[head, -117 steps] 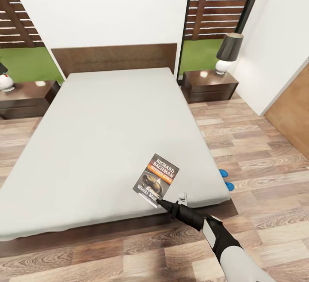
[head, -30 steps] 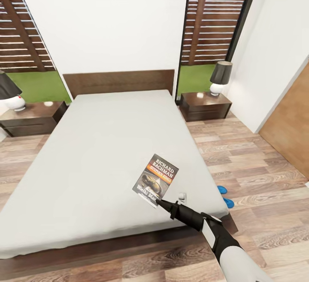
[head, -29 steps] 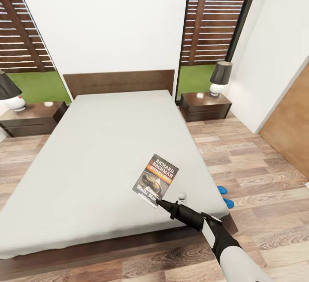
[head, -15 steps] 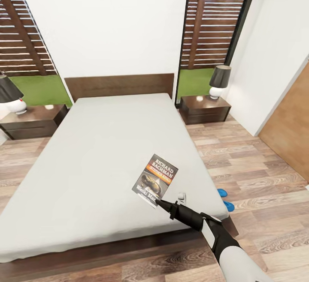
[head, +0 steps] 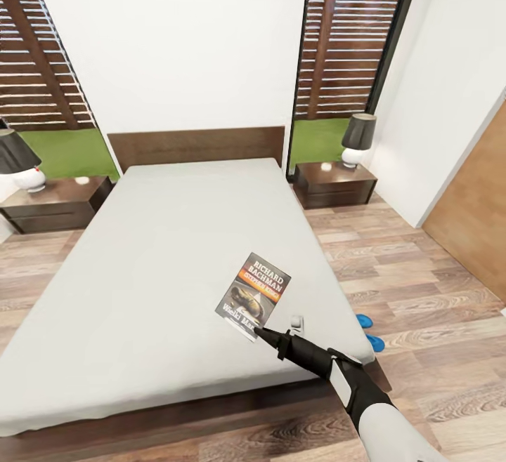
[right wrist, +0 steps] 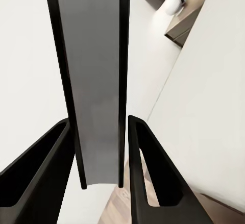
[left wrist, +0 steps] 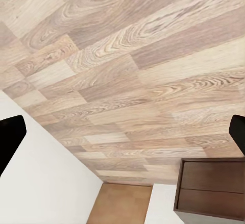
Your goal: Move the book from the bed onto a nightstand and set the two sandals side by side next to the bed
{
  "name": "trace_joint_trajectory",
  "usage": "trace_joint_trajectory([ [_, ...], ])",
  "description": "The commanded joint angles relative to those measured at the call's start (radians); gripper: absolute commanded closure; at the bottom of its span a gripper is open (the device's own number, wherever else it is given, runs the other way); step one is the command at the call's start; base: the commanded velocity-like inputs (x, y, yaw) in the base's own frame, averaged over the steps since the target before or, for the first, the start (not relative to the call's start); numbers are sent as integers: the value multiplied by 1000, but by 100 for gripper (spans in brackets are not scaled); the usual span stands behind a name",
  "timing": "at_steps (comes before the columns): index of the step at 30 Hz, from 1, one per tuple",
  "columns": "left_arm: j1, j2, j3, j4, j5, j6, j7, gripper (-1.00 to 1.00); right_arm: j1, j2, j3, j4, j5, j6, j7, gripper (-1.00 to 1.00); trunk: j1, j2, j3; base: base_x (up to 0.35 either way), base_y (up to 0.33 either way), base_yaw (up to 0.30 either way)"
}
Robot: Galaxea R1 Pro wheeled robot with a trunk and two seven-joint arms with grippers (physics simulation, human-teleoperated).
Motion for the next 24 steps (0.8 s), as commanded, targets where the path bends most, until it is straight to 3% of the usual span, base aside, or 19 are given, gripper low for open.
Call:
trace_joint_trajectory([
  [1,0,0,-7,1,-1,-4,5,-100,-1,1,-5,0,1,11,5,100,1,-2,0,0,0,0],
  [24,0,-1,-7,-1,-1,-4,5,-100,-1,7,-4,0,4,11,3,100,1,-2,37,0,0,0],
])
